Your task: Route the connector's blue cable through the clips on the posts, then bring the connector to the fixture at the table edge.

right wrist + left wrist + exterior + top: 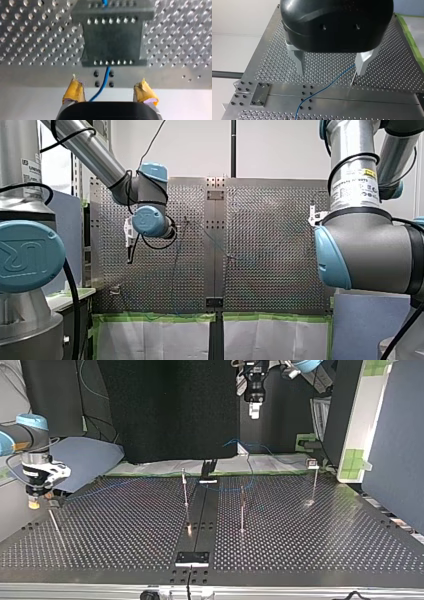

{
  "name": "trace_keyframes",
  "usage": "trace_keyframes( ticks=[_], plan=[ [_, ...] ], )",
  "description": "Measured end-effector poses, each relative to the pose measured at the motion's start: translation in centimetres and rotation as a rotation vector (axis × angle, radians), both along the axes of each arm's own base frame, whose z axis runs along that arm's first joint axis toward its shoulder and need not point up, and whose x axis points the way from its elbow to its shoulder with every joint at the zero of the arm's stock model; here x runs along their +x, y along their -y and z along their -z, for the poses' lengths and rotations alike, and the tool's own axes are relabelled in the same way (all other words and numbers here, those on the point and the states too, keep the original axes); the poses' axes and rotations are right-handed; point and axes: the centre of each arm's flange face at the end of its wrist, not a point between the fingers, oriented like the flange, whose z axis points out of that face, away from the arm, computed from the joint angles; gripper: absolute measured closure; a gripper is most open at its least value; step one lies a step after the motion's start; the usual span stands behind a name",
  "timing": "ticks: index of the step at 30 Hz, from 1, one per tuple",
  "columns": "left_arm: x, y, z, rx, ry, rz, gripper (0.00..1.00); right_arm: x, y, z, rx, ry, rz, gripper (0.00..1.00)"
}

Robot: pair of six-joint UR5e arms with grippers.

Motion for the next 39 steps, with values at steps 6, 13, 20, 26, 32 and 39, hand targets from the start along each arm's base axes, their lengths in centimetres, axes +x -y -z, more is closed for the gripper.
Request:
trace_keyframes(
  ticks=[6, 13, 20, 26, 32, 39],
  plan=[
    [0.0, 0.0, 0.0, 0.000, 0.000, 0.000, 0.00, -0.5, -0.3, 0.3, 0.033, 0.007, 0.047, 0.00],
    [0.0, 0.0, 0.0, 0.001, -0.001, 0.000, 0.00, -0.8, -1.7, 0.7, 0.067, 0.046, 0.109, 0.00],
    [0.0, 0.0, 0.0, -0.001, 0.000, 0.000, 0.00, 0.4, -3.4, -0.6, 0.022, 0.064, 0.137, 0.00],
    [0.0, 0.0, 0.0, -0.004, 0.000, 0.000, 0.00, 3.1, -5.5, -2.0, -0.032, 0.021, 0.139, 0.00],
    [-0.2, -0.3, 0.4, -0.001, -0.007, -0.003, 0.00, 5.5, -7.9, -2.9, -0.056, -0.024, 0.140, 0.00],
    [-0.9, -1.3, 1.6, -0.001, -0.011, -0.011, 0.00, 8.2, -11.6, -3.4, -0.032, -0.066, 0.140, 0.00]
  ],
)
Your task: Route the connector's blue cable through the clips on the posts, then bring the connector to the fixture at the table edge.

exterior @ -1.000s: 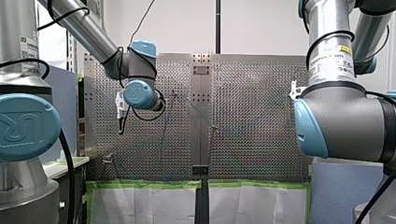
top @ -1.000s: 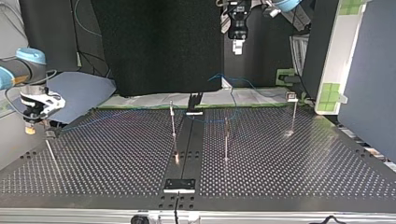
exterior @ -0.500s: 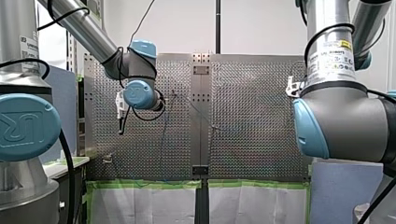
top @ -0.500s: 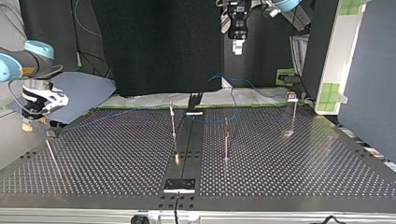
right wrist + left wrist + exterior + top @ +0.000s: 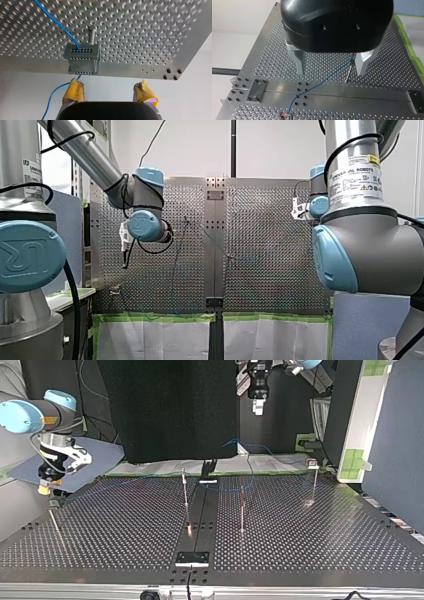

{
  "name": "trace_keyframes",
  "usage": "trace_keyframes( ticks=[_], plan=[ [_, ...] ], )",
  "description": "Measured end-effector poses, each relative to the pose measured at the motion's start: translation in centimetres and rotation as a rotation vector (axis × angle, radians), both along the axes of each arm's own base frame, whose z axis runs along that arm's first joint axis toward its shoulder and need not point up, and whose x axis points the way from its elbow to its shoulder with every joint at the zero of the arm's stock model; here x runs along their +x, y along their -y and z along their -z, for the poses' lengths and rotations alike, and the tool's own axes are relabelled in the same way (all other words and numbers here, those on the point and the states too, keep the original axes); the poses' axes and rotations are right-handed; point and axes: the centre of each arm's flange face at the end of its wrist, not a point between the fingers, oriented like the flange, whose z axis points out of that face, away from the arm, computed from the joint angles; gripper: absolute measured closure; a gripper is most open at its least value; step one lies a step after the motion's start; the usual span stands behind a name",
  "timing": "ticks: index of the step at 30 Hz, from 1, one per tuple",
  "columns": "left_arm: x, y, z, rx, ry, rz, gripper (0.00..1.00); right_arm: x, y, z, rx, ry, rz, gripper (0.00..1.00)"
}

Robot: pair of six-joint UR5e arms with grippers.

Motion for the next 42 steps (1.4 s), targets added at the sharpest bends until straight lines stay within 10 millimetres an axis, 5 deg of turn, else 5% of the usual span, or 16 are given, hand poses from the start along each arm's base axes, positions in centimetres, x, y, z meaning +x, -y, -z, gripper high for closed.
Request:
trace_keyframes(
  ticks=[9, 17, 27, 42],
  plan=[
    [0.1, -0.2, 0.2, -0.008, 0.000, -0.005, 0.00, 3.2, -3.4, -3.1, -0.031, -0.047, 0.002, 0.00],
    [1.3, 0.9, 0.1, -0.012, 0.002, -0.003, 0.00, 6.0, -5.2, -2.9, -0.006, -0.055, 0.002, 0.00],
    [3.0, 2.9, -0.1, -0.056, 0.015, 0.048, 0.00, 9.9, -6.3, 1.1, 0.061, -0.075, -0.002, 0.00],
    [2.8, 2.8, -1.1, -0.076, 0.024, 0.060, 0.00, 16.8, -8.2, 7.8, 0.095, -0.061, -0.094, 0.00]
  ],
)
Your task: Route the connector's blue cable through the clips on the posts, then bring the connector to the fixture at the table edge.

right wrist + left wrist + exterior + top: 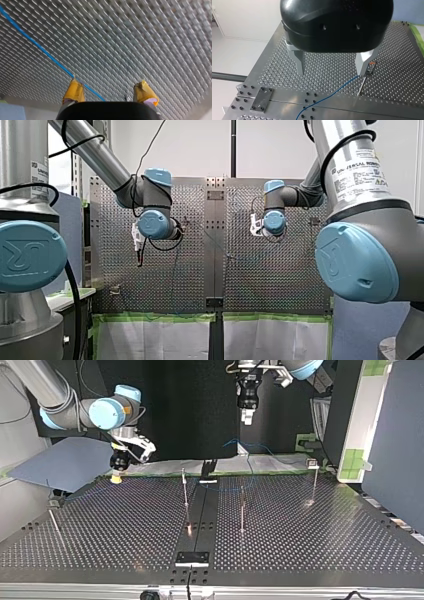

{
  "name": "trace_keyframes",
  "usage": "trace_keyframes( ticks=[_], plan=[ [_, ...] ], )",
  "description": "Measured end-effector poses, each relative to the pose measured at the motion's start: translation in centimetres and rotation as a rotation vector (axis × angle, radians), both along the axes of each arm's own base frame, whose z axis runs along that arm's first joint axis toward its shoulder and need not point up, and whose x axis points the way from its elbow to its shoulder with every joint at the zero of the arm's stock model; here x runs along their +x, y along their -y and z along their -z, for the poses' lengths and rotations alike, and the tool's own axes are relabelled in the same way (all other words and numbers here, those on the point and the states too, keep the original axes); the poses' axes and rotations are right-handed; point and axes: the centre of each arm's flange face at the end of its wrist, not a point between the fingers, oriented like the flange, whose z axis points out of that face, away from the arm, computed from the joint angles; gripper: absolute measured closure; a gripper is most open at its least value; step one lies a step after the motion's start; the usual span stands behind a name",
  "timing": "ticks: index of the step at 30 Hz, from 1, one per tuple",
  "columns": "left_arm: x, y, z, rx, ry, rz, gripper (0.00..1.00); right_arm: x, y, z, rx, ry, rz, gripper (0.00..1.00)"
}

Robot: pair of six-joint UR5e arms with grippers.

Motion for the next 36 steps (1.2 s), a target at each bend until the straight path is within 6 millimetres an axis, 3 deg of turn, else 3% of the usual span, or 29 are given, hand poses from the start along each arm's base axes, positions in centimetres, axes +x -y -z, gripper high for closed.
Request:
trace_keyframes(
  ticks=[9, 26, 36],
  plan=[
    [0.0, 0.0, 0.0, -0.001, 0.000, 0.001, 0.00, 3.7, -2.7, 3.3, 0.069, 0.008, -0.087, 0.00],
    [0.5, -0.4, 0.0, -0.040, -0.001, -0.018, 0.00, 9.6, -9.3, 3.8, 0.110, -0.006, -0.221, 0.00],
    [0.8, -1.9, 0.3, -0.014, -0.029, -0.110, 0.00, 12.5, -13.0, 3.8, 0.110, -0.012, -0.298, 0.00]
  ],
)
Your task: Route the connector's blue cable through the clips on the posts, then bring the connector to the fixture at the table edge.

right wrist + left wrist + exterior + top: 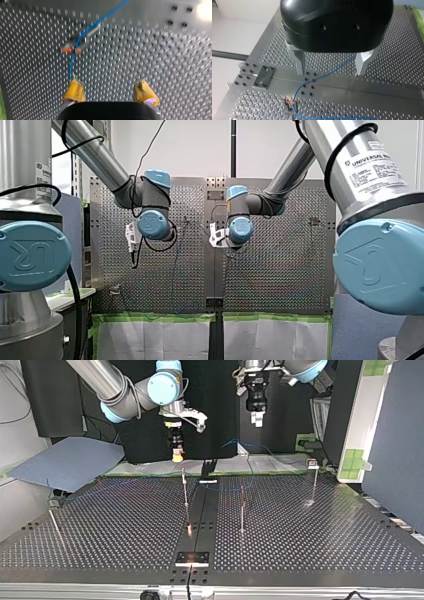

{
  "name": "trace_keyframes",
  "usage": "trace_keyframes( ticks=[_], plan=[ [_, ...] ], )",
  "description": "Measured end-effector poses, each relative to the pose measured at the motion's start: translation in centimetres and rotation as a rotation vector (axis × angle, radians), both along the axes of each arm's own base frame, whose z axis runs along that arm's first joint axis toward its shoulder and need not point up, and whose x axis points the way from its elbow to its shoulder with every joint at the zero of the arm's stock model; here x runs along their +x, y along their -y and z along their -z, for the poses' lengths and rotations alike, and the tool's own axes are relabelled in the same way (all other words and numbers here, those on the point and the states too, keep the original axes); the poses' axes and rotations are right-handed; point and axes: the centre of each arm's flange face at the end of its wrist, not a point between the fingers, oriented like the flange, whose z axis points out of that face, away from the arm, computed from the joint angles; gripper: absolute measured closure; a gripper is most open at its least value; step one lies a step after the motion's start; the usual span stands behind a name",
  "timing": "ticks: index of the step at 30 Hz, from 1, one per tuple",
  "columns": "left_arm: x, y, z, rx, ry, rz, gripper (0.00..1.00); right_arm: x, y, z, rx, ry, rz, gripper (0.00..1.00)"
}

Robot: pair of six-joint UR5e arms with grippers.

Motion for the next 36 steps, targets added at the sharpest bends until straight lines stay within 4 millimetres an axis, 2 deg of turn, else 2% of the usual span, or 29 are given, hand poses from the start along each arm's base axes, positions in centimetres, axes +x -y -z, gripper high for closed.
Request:
trace_keyframes(
  ticks=[7, 36],
  plan=[
    [0.1, -0.3, 0.0, 0.003, -0.003, -0.021, 0.00, 0.9, -1.3, 0.0, 0.000, -0.001, -0.027, 0.00],
    [0.1, -0.3, 0.0, 0.003, -0.003, -0.023, 0.00, 1.0, -1.4, 0.0, 0.000, -0.001, -0.028, 0.00]
  ],
)
